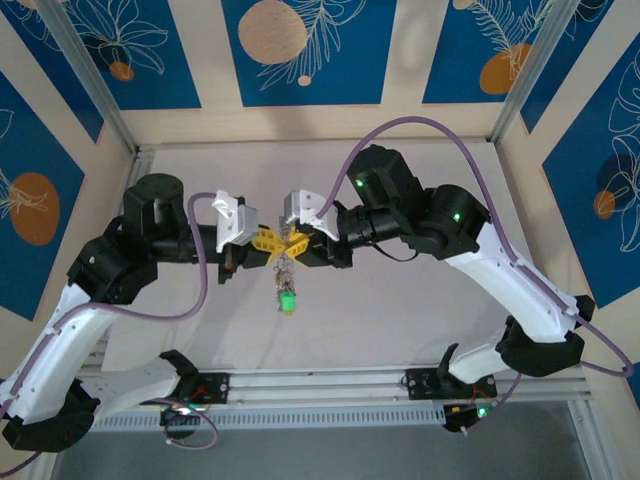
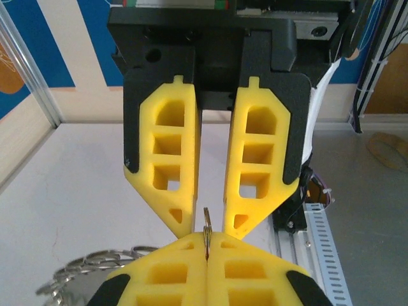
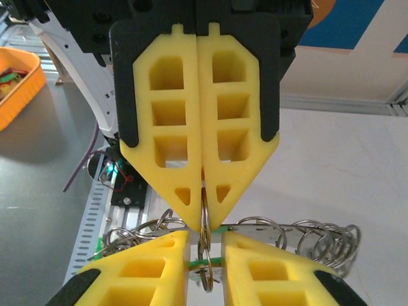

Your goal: Put the keys on the keyring

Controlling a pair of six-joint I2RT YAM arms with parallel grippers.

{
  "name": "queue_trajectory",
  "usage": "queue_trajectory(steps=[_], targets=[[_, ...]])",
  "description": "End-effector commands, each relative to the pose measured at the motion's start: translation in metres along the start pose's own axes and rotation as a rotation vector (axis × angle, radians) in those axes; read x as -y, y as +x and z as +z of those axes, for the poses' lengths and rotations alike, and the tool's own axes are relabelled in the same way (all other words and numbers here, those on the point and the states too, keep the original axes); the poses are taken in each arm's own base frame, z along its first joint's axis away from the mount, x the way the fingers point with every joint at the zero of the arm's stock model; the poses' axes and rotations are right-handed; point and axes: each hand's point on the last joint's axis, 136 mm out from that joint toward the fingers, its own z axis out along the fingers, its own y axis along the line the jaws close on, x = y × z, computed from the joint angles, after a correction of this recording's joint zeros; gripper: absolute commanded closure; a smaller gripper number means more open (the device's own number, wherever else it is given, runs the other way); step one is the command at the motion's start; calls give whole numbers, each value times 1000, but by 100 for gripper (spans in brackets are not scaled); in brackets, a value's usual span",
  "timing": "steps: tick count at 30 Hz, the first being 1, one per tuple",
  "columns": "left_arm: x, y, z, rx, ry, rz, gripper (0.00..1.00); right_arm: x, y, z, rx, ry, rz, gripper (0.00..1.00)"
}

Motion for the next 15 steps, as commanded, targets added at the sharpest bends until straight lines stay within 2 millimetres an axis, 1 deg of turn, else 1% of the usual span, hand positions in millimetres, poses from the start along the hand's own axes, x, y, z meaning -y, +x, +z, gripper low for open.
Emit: queue_trajectory(steps=[1, 2, 4, 5, 10, 13, 15], targets=[[9, -24, -4, 101, 34, 41, 100, -9, -11, -13, 75, -39, 29, 79], [9, -24, -4, 105, 36, 39, 100, -10, -12, -14, 82, -43, 32, 80], [9, -26, -4, 119, 42, 37, 100, -9, -12, -16, 93, -43, 42, 87], [10, -26, -3, 122, 44, 37, 100, -9, -11, -16, 97, -41, 46, 89], [9, -27, -3, 128, 37, 41, 100, -10, -8, -19, 112, -54, 70, 89], [9, -28, -3, 129, 40, 41, 100, -9, -4, -19, 107, -57, 85, 92], [9, -28, -4, 130, 39, 43, 100, -9, -2, -18, 103, -61, 95, 91]])
